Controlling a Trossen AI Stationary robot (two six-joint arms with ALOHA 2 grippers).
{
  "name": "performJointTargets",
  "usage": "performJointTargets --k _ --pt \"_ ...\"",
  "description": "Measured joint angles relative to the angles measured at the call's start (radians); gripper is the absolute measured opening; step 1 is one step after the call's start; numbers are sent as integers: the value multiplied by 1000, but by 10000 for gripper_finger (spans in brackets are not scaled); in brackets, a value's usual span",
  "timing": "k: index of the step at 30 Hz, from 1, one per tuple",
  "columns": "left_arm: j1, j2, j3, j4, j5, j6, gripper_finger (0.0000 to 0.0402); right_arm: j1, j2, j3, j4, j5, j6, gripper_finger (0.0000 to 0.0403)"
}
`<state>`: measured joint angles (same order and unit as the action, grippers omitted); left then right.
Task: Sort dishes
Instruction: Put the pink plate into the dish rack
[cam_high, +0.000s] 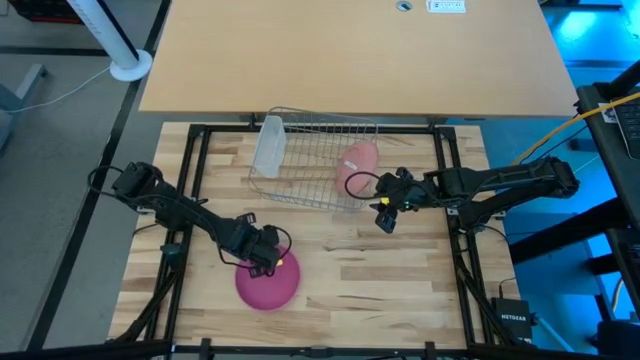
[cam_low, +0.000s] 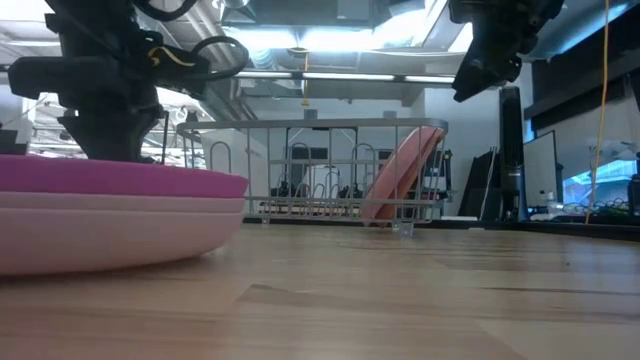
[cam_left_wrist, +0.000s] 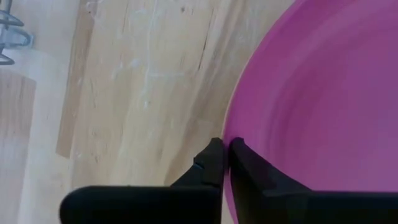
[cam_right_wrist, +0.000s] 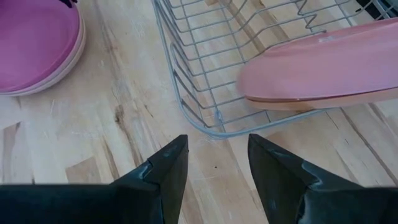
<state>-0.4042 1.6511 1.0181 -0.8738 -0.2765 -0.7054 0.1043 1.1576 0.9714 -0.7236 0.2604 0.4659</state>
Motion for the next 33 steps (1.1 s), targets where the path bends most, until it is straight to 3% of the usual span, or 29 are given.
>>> performJointTargets --k 6,20,28,33 --pt "-8 -38 25 -15 -43 -57 3 0 0 0 21 17 -1 172" --pt "-15 -89 129 -6 -114 -19 1 0 0 0 96 13 -1 172" --pt "-15 -89 190 -19 -220 73 0 0 0 0 319 -220 0 172" --pt "-15 -90 236 -63 -272 94 0 1 0 0 398 -271 0 172"
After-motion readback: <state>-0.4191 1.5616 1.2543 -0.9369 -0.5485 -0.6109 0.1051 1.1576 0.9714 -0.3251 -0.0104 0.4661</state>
